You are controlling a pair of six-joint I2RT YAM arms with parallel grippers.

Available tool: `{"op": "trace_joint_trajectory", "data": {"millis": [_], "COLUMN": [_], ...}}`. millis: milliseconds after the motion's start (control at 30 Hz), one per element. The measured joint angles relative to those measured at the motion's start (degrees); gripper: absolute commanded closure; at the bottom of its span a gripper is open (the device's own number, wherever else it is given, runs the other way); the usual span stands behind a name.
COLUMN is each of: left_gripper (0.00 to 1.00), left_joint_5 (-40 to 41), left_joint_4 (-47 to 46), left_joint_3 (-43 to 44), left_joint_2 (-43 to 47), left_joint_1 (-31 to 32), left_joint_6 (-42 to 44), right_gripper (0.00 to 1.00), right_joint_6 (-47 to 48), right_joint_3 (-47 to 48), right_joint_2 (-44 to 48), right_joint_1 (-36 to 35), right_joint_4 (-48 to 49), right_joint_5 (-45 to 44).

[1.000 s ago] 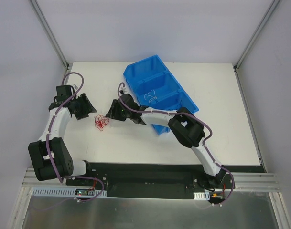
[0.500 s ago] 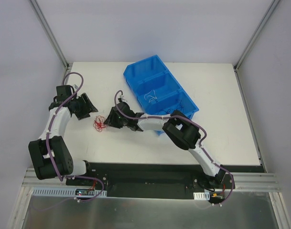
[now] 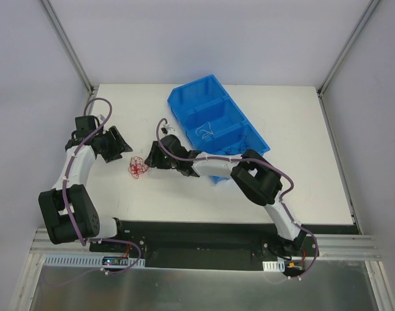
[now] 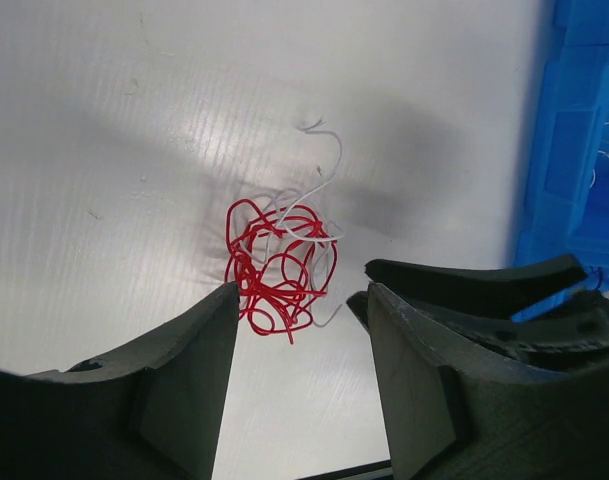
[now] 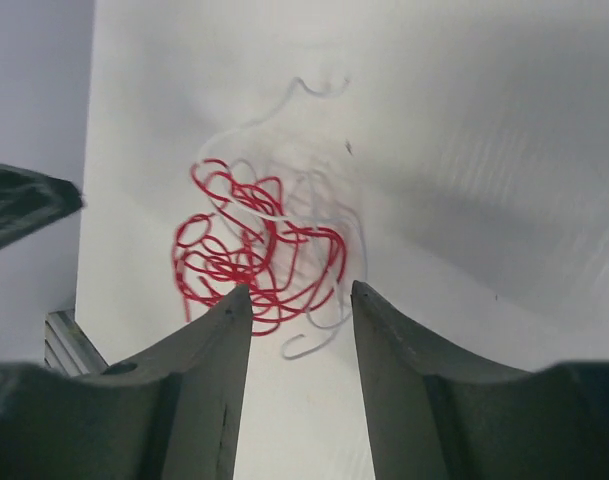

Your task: Untangle the cables

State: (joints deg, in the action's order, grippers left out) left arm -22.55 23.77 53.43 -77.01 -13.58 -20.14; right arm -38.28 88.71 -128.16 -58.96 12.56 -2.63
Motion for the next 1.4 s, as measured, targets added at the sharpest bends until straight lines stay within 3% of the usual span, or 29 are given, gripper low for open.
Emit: {"op": "trace_joint_trajectory", "data": {"millis": [133, 333, 433, 633, 900, 1100, 1400], "left_gripper": [0.51, 0.51, 0.61, 0.64, 0.69, 0.7, 0.71], "left_joint_5": [-0.28, -1.01, -1.07, -2.67, -1.81, -1.25, -1.42], "left_joint_4": [-0.07, -0.87, -0.81, -1.92, -5.62, -8.85, -11.02], "left_joint_3": [0.0, -0.87, -2.19, -4.87, -16.31, -17.86, -17.88], "left_joint_2": [-0.02, -0.15, -0.33, -1.66, -1.57, -2.91, -3.87], "left_joint_1": [-0.02, -0.02, -0.02, 0.0, 0.02, 0.0, 0.0], "left_joint_6": [-0.02, -0.24, -0.72, -3.69, -10.95, -13.68, -14.43], "right_gripper": [0.51, 0.44, 0.39, 0.39, 0.35, 0.4, 0.4], "right_joint_6": [5.7, 10.73, 11.43, 9.94, 6.73, 4.44, 3.8], "right_joint_3": [0.52, 7.8, 11.82, 17.4, 23.32, 29.05, 28.41], "right_joint_2": [2.36, -0.63, -3.43, -9.84, -16.52, -20.06, -20.2], "right_joint_1": [0.79, 3.74, 4.68, 4.83, 4.98, 5.49, 5.46], "right_joint_4": [1.66, 4.28, 4.81, 4.61, 0.74, -0.04, 0.98], "right_joint_5": [0.63, 9.31, 11.93, 14.73, 16.0, 17.62, 18.64]}}
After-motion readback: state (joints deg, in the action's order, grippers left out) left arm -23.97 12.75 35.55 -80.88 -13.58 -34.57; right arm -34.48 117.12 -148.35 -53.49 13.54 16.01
